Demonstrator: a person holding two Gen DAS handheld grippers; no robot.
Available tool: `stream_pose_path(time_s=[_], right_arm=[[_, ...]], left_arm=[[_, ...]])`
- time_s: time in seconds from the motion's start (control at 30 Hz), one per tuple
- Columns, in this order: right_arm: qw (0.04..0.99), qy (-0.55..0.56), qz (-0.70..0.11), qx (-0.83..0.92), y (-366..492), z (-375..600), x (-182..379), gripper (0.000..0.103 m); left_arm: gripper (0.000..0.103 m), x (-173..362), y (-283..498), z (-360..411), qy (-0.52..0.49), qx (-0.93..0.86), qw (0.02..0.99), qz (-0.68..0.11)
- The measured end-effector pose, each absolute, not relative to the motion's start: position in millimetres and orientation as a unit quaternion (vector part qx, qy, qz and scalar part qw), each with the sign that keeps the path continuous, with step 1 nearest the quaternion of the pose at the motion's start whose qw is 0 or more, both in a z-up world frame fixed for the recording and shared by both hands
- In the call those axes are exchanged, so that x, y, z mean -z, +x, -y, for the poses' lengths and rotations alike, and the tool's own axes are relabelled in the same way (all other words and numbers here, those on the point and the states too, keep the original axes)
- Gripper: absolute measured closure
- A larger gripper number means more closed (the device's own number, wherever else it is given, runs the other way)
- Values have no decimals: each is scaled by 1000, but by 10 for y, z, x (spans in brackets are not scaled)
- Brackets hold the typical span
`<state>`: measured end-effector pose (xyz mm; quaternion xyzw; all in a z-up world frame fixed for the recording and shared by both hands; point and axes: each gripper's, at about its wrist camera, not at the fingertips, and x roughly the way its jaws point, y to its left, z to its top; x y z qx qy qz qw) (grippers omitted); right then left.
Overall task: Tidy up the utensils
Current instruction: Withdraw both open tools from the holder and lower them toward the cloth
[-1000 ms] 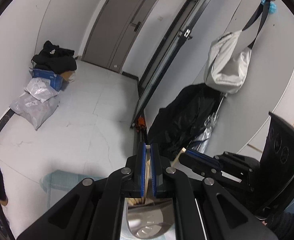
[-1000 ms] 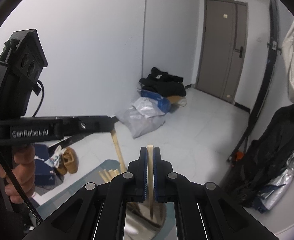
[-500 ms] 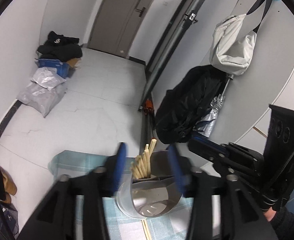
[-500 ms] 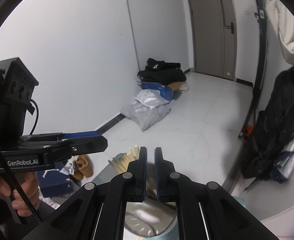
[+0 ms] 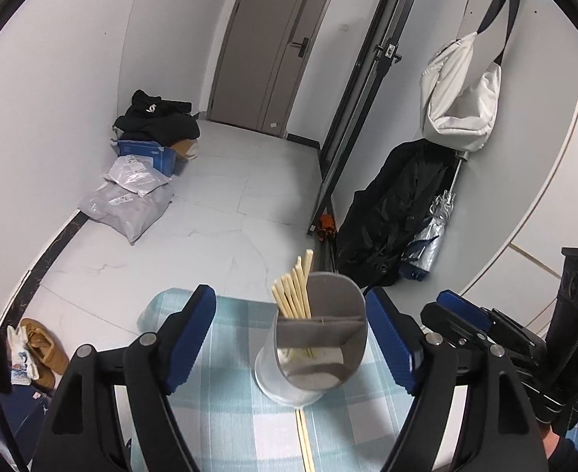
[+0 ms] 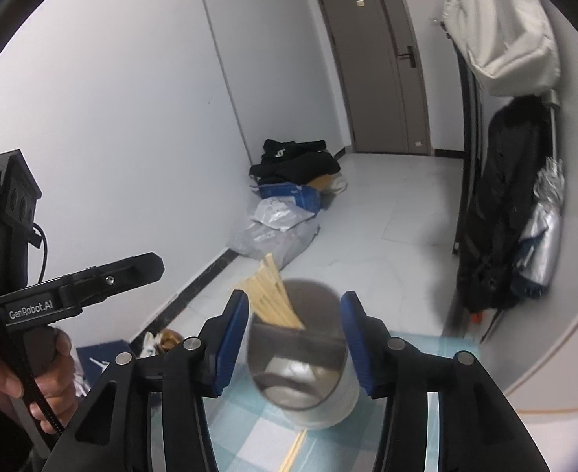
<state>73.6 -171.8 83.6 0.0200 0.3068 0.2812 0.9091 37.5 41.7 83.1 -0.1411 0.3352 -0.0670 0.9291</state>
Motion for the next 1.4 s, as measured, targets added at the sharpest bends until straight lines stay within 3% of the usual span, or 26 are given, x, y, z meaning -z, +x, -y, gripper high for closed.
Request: stream_pose_path(time_s=[0.27, 0.4, 0.9, 1.4], right_arm=[[920, 47, -288, -261, 293, 1874, -842, 55], [923, 59, -282, -254, 100, 1920, -813, 48], [928, 86, -282, -227, -286, 2094, -502, 29], [928, 62, -314, -191, -384, 2166, -34, 19]], left_arm=[[15, -880, 48, -399, -140, 36, 939, -311], [8, -878, -108, -376, -137, 26, 945, -295], [7, -696, -379, -195, -98, 16, 955, -280], [7, -159, -316, -128, -99, 7, 941, -323]])
